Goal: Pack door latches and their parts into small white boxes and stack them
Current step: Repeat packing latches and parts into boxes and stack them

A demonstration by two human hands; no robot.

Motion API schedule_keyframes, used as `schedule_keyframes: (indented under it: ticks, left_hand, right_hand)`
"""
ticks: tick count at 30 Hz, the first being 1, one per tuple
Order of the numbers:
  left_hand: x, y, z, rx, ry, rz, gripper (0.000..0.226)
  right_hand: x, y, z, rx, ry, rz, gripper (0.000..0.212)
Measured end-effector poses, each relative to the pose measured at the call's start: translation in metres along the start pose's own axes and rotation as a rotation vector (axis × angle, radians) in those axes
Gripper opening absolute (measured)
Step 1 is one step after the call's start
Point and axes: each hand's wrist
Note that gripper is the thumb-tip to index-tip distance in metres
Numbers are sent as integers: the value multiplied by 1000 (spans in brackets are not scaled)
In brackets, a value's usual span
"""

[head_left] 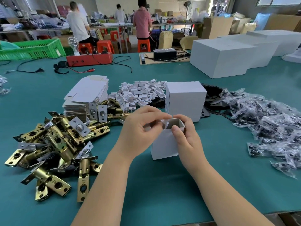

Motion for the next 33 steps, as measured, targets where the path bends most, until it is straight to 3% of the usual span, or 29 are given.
schedule_keyframes:
  ticks: [7, 12, 17, 19, 23, 26, 28, 30, 33]
  left_hand:
    - [-3, -2, 4, 151, -24, -48, 12]
    - [-2, -9, 0, 179, -244, -219, 47]
    - [-2, -11, -1, 119, -145, -209, 17]
    - [-2, -12, -3, 62, -142, -257, 16]
    - [-3, -15, -6, 43, -150, -330, 19]
    - [-2, -18, -6, 46, -162, -317, 23]
    - [-2, -19, -4, 39, -153, -309, 25]
    - [-2, -18, 0, 20, -128, -294, 24]
    - [-2, -18, 7, -34, -90, -287, 26]
  right_hand:
    - [1, -3, 0, -32, 9, -20, 36]
    - [0, -1, 0, -23, 12, -20, 31]
    - [3, 3, 1, 23, 30, 8, 27]
    - [2, 4, 0, 46, 46, 4, 29]
    - [10, 5, -5, 164, 246, 71, 21]
    - [26, 14, -21, 221, 485, 262, 19]
    - [40, 26, -38, 178, 537, 433, 19]
    - [56, 42, -54, 49, 485, 555, 24]
    - [73, 62, -69, -292, 379, 551, 29]
Point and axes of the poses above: each hand's wrist, its own x-axis towards the middle knuckle, its own z-axis out of the palm, y = z × x, and after that the axes turned 13 degrees about -x, right-handed
